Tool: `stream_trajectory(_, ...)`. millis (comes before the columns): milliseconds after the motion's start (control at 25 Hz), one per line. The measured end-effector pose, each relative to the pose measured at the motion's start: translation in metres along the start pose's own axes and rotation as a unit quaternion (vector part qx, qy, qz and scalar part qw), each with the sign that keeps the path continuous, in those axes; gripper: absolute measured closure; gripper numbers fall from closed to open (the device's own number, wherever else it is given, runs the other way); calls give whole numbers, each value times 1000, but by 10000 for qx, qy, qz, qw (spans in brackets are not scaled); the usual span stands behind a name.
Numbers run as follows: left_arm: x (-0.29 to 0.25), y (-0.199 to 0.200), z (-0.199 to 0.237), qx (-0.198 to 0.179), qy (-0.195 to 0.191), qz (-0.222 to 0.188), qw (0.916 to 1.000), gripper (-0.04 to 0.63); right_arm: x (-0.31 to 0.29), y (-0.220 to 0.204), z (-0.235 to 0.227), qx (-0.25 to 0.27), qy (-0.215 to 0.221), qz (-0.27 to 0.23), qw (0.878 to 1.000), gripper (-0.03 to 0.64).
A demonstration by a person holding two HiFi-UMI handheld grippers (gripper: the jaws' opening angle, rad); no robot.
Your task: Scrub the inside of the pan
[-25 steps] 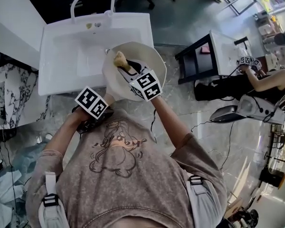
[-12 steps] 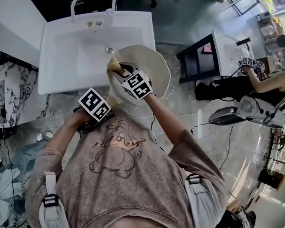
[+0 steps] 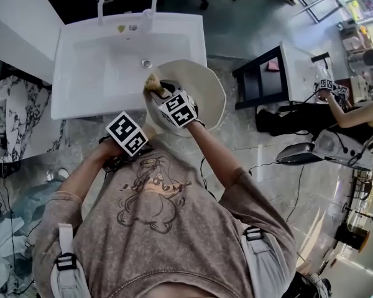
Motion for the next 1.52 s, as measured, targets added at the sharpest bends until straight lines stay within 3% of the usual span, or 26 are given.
stream_trajectory(600,-4,-5,1,-20,-108,57,9999,495,-23,-7,-11,373,-202,524,9977,457)
stream_trajectory(1200,-7,-7,0,-3,-89,22,10000,492,-30,-18,-49,530,-814,886,9913,457)
stream_trajectory(1520,-6,-9,-1,45,-100,-29,9999,492,-17,-29,-84,305,-1275,1121,9850,457)
Point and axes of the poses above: the fingertips, and each gripper's own axes: x backward along the fingers, z to its left, y out of its top, the point moved 5 cm from there along x, backward along the fingers, and after that the axes turned 1 degree about z, right-handed, at the moved point
